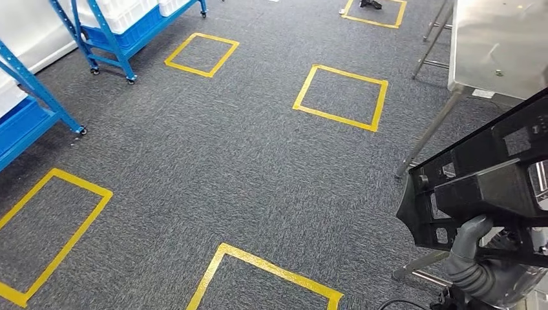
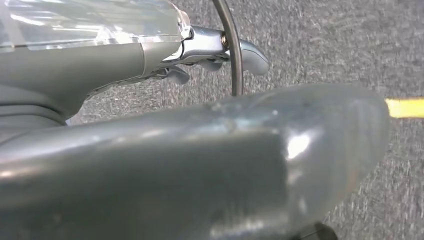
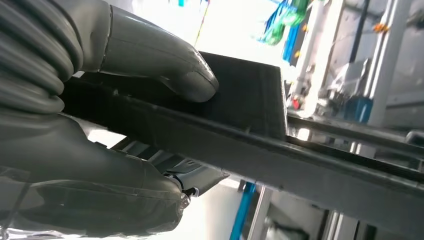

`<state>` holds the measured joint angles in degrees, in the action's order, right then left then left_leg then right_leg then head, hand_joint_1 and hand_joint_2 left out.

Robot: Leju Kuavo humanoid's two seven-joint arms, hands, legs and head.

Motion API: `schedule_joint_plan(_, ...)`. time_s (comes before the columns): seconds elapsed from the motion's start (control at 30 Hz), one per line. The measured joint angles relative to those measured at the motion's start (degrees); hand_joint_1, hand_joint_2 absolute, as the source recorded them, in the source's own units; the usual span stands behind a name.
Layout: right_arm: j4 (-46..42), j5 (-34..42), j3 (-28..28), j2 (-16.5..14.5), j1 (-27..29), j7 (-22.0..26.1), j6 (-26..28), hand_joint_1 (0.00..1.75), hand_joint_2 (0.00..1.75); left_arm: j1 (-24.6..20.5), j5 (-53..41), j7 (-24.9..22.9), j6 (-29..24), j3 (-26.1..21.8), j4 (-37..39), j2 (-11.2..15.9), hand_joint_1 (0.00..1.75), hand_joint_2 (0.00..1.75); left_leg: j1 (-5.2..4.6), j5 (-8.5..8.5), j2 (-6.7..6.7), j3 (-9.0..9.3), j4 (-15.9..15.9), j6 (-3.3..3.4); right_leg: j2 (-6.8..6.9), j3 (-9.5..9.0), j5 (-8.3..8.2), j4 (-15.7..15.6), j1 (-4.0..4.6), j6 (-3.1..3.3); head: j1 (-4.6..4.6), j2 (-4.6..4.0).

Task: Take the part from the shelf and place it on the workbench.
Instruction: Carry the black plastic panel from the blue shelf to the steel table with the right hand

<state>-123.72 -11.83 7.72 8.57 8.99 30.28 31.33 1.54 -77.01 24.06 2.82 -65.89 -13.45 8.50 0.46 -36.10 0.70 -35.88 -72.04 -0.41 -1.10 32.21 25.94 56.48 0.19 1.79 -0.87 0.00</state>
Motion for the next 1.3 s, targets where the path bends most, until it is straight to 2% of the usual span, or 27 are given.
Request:
schedule_joint_plan(0.03, 0.1, 0.0, 0.0, 0.0, 0.0, 0.0, 0.1, 1.75, 1.75, 0.1, -0.1, 0.0, 0.1, 0.0, 0.0, 0.0, 0.0, 0.0, 0.13, 0.17, -0.15, -0.73, -1.2, -0.18, -0.79, 0.05, 0.04, 0.2, -0.05, -0.05, 0.01, 0.0)
schedule_joint_plan(0.07, 0.2, 0.0, 0.0, 0.0, 0.1, 0.0, 0.1, 1.75, 1.75, 0.1, -0.1, 0.0, 0.2, 0.0, 0.0, 0.0, 0.0, 0.0, 0.3, 1.41, -0.22, -0.55, -0.4, -0.36, -1.59, 0.12, 0.12, 0.4, -0.12, -0.16, 0.02, 0.0)
schedule_joint_plan(0.1, 0.3, 0.0, 0.0, 0.0, 0.1, 0.0, 0.2, 1.75, 1.75, 0.1, -0.2, 0.0, 0.2, 0.0, 0.0, 0.0, 0.0, 0.0, 0.52, 3.44, -0.49, 0.57, 2.2, -0.54, -2.37, 0.18, 0.28, 0.8, -0.23, -0.38, 0.01, 0.0)
schedule_joint_plan(0.17, 0.3, -0.1, 0.0, 0.0, 0.0, 0.0, 0.3, 1.75, 1.75, 0.0, -0.2, 0.0, 0.2, 0.0, 0.0, 0.0, 0.0, 0.0, 0.95, 6.49, -2.91, 3.44, 8.8, -0.81, -3.76, 0.6, 0.77, 1.9, -0.42, -1.03, 0.0, -0.01)
schedule_joint_plan(0.23, 0.3, -0.2, 0.0, 0.0, 0.0, 0.0, 0.4, 1.75, 1.75, 0.0, -0.2, 0.0, 0.2, 0.0, 0.0, 0.0, 0.0, 0.0, 1.09, 6.91, -5.31, 4.75, 11.9, -0.87, -4.52, 1.1, 1.11, 2.8, -0.4, -1.49, -0.03, -0.02)
schedule_joint_plan(0.3, 0.3, -0.2, 0.0, 0.0, 0.0, 0.0, 0.4, 1.75, 1.75, 0.1, -0.2, 0.0, 0.2, 0.0, 0.0, 0.0, 0.0, 0.0, 1.03, 6.75, -5.54, 4.78, 12.2, -0.78, -4.73, 1.3, 1.17, 3.0, -0.35, -1.58, -0.06, -0.02)
schedule_joint_plan(0.37, 0.3, -0.3, 0.0, 0.0, 0.3, 0.0, 0.6, 1.75, 1.75, 0.0, -0.3, 0.0, 0.2, 0.0, 0.0, 0.0, 0.0, 0.0, 0.89, 6.95, -4.34, 4.7, 12.1, 0.09, -5.15, 1.8, 1.01, 3.2, -0.61, -2.09, -0.01, -0.01)
schedule_joint_plan(0.4, 0.3, -0.5, 0.0, 0.1, 0.6, 0.1, 0.7, 1.75, 1.75, 0.0, -0.4, 0.1, 0.2, -0.1, 0.0, 0.1, 0.0, 0.0, 0.78, 7.15, -3.31, 4.69, 12.2, 0.77, -4.17, 2.55, 1.54, 4.2, -0.66, -2.48, 0.19, 0.0)
schedule_joint_plan(0.47, 0.3, -0.8, 0.0, 0.1, 1.0, 0.1, 0.8, 1.75, 1.75, 0.0, -0.7, 0.0, 0.2, -0.1, 0.0, 0.1, 0.0, 0.0, 0.51, 7.49, -1.05, 4.73, 12.5, 1.9, -1.28, 5.41, 4.19, 9.3, -0.68, -3.17, 0.58, 0.0)
schedule_joint_plan(0.5, 0.4, -0.9, 0.0, 0.2, 1.1, 0.1, 0.9, 1.75, 1.75, 0.1, -0.9, -0.2, 0.1, -0.1, 0.0, 0.2, 0.0, 0.0, 0.33, 7.44, -0.23, 4.72, 12.5, 2.09, 0.1, 7.36, 6.0, 13.2, -0.62, -3.27, 0.75, 0.0)
schedule_joint_plan(0.53, 0.4, -1.0, 0.0, 0.2, 1.2, 0.2, 0.9, 1.75, 1.75, 0.3, -1.2, -0.4, -0.1, -0.1, 0.0, 0.2, 0.0, 0.0, 0.16, 7.37, 0.57, 4.71, 12.5, 2.2, 0.49, 9.0, 7.12, 16.4, -0.65, -3.31, 0.75, 0.0)
schedule_joint_plan(0.57, 0.5, -1.1, 0.0, 0.2, 1.4, 0.2, 0.9, 1.75, 1.75, 0.3, -1.4, -0.6, -0.2, -0.1, 0.0, 0.2, 0.0, 0.0, -0.01, 7.28, 1.36, 4.73, 12.5, 2.29, 0.68, 9.92, 7.3, 18.1, -0.67, -3.25, 0.76, 0.0)
schedule_joint_plan(0.6, 0.5, -1.2, 0.0, 0.2, 1.5, 0.2, 0.9, 1.75, 1.75, 0.3, -1.7, -0.7, -0.4, -0.1, 0.0, 0.2, 0.0, 0.0, -0.15, 7.18, 2.1, 4.8, 12.5, 2.35, 0.84, 9.81, 6.49, 17.8, -0.63, -3.08, 0.75, 0.0)
schedule_joint_plan(0.63, 0.6, -1.3, 0.0, 0.2, 1.6, 0.2, 1.0, 1.75, 1.75, 0.2, -1.9, -0.9, -0.5, -0.1, 0.0, 0.2, 0.0, 0.0, -0.27, 7.07, 2.78, 4.93, 12.5, 2.37, 1.21, 8.52, 4.83, 15.3, -0.48, -2.77, 0.75, 0.0)
schedule_joint_plan(0.7, 0.6, -1.5, 0.0, 0.2, 1.6, 0.3, 1.1, 1.75, 1.75, 0.1, -2.3, -1.4, -0.8, -0.1, 0.0, 0.1, 0.0, 0.0, -0.49, 6.76, 3.99, 5.35, 12.6, 2.23, 3.82, 4.38, 1.72, 7.7, 0.36, -1.73, 0.73, -0.01)
schedule_joint_plan(0.77, 0.6, -1.8, 0.0, 0.2, 1.6, 0.3, 1.4, 1.75, 1.75, 0.1, -2.7, -1.8, -1.0, -0.1, 0.0, 0.1, 0.0, 0.0, -0.58, 6.49, 5.14, 5.71, 12.7, 1.86, 5.87, 2.11, 0.77, 3.2, 1.31, -0.81, 0.73, -0.01)
schedule_joint_plan(0.8, 0.6, -1.9, 0.0, 0.2, 1.6, 0.3, 1.5, 1.75, 1.75, 0.1, -3.0, -2.0, -1.1, -0.1, 0.0, 0.0, 0.0, 0.0, -0.6, 6.4, 5.79, 5.88, 12.8, 1.62, 5.78, 2.04, 0.92, 2.8, 1.58, -0.54, 0.75, -0.01)
schedule_joint_plan(0.87, 0.6, -2.2, 0.0, 0.2, 1.8, 0.4, 1.8, 1.75, 1.75, -0.1, -3.4, -2.2, -1.2, -0.1, 0.0, 0.0, 0.0, 0.0, -0.51, 6.13, 6.58, 6.46, 13.1, 1.14, 4.18, 1.61, 0.46, 1.8, 1.42, -0.13, 0.78, -0.01)
schedule_joint_plan(0.93, 0.6, -2.4, 0.0, 0.2, 1.9, 0.5, 1.9, 1.75, 1.75, -0.2, -3.5, -2.3, -1.4, -0.1, 0.0, 0.0, 0.0, 0.0, -0.44, 4.58, 4.17, 5.95, 10.9, 0.67, 2.84, 0.56, -0.21, 0.3, 0.93, 0.27, 0.67, -0.02)
schedule_joint_plan(1.0, 0.6, -2.4, 0.0, 0.2, 1.9, 0.6, 2.0, 1.75, 1.75, 0.0, -3.6, -2.3, -1.6, -0.1, 0.0, 0.0, 0.0, 0.0, -0.25, 1.4, 0.75, 2.87, 4.5, 0.3, 1.46, 0.06, -0.5, -0.3, 0.68, 0.57, 0.52, -0.01)
schedule_joint_plan(1.07, 0.7, -2.4, 0.0, 0.2, 2.1, 0.6, 2.0, 1.75, 1.75, 0.3, -3.8, -2.4, -1.7, -0.1, 0.0, 0.0, 0.0, 0.0, 0.03, -0.35, -0.23, -0.43, -1.3, -0.11, -0.22, 0.09, -0.44, -0.1, 0.63, 0.63, 0.42, 0.0)
schedule_joint_plan(1.1, 0.7, -2.4, 0.0, 0.2, 2.2, 0.6, 2.0, 1.75, 1.75, 0.3, -4.0, -2.3, -1.7, -0.1, 0.0, 0.0, 0.0, 0.0, 0.24, 0.38, -0.32, -0.93, -1.6, -0.33, -1.09, 0.1, -0.36, 0.1, 0.55, 0.53, 0.42, -0.01)
schedule_joint_plan(1.13, 0.8, -2.4, 0.0, 0.2, 2.2, 0.6, 2.0, 1.75, 1.75, 0.3, -4.0, -2.3, -1.7, -0.1, 0.0, 0.0, 0.0, 0.0, 0.47, 2.13, -0.46, -0.42, 0.1, -0.55, -1.94, 0.11, -0.2, 0.4, 0.42, 0.35, 0.39, -0.01)
schedule_joint_plan(1.17, 0.8, -2.4, 0.0, 0.2, 2.3, 0.6, 2.0, 1.75, 1.75, 0.3, -4.0, -2.3, -1.7, -0.1, 0.1, 0.0, 0.0, 0.0, 0.75, 4.51, -1.06, 0.97, 3.6, -0.79, -2.75, 0.15, 0.07, 0.9, 0.25, 0.06, 0.37, -0.01)
schedule_joint_plan(1.2, 0.8, -2.5, 0.0, 0.2, 2.3, 0.6, 2.0, 1.75, 1.75, 0.2, -4.1, -2.3, -1.7, -0.1, 0.1, 0.0, 0.0, 0.0, 1.01, 6.12, -2.48, 2.43, 7.0, -1.01, -3.51, 0.32, 0.41, 1.5, 0.12, -0.31, 0.34, -0.01)
schedule_joint_plan(1.23, 0.8, -2.5, 0.0, 0.2, 2.3, 0.5, 2.0, 1.75, 1.75, 0.2, -4.1, -2.3, -1.6, -0.1, 0.1, 0.0, 0.0, 0.0, 1.17, 7.14, -3.84, 3.55, 9.7, -0.97, -4.25, 0.66, 0.71, 2.2, 0.0, -0.71, 0.31, 0.0)
schedule_joint_plan(1.3, 0.8, -2.6, 0.0, 0.2, 2.3, 0.4, 2.0, 1.75, 1.75, 0.2, -4.2, -2.3, -1.6, -0.1, 0.1, 0.0, 0.0, 0.0, 1.07, 7.12, -5.35, 4.27, 11.6, -0.41, -5.63, 1.49, 0.89, 3.0, -0.22, -1.5, 0.26, 0.0)
